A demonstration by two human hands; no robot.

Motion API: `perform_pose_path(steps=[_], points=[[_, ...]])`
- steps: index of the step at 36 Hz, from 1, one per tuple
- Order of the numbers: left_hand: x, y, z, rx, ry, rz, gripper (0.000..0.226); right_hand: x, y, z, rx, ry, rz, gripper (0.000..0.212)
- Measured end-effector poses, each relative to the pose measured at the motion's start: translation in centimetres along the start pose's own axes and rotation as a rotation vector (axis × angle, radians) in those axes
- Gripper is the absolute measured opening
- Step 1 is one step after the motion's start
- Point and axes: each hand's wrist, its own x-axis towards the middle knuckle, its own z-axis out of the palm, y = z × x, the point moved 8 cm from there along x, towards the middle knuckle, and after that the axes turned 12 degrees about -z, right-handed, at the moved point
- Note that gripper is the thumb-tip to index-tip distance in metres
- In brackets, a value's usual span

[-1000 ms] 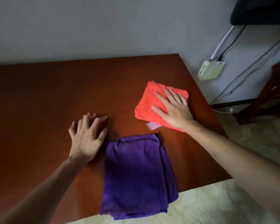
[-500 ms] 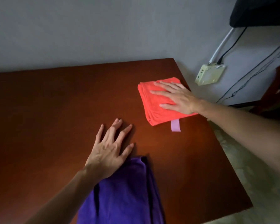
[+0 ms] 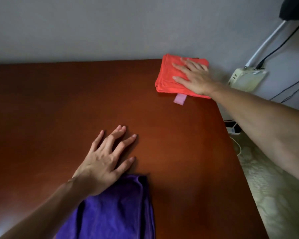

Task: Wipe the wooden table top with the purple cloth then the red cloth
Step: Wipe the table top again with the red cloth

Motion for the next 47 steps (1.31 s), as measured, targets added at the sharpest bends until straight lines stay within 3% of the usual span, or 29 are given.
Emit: perform_pose_path(steps=[2, 8, 19, 28, 37, 47], points=[[0.0, 0.0, 0.0, -0.005, 0.003, -0.007, 0.066, -1.1, -0.6, 0.2, -0.014, 0.029, 0.07, 0.065], [-0.1, 0.3, 0.0, 0.038, 0.003, -0.031, 0.068, -6.5, -4.3, 0.8, -0.003, 0.074, 0.136, 0.067], [-0.3, 0.6, 0.0, 0.114, -0.017, -0.041, 0.079, -21.3, -14.6, 2.4, -0.054, 0.119, 0.001, 0.072], [-3.3, 4.2, -2.0, -0.045, 0.014, -0.232, 0.047, -32.0, -18.8, 2.7, -0.109, 0.087, -0.104, 0.069], [-11.0, 7.6, -0.5, -0.034, 0.171, -0.103, 0.06, -33.8, -19.7, 2.5, -0.118, 0.031, -0.178, 0.068], [-12.3, 8.2, 0.8, -0.108, 0.008, -0.216, 0.069, -33.7, -19.8, 2.5, -0.098, -0.024, -0.18, 0.069]])
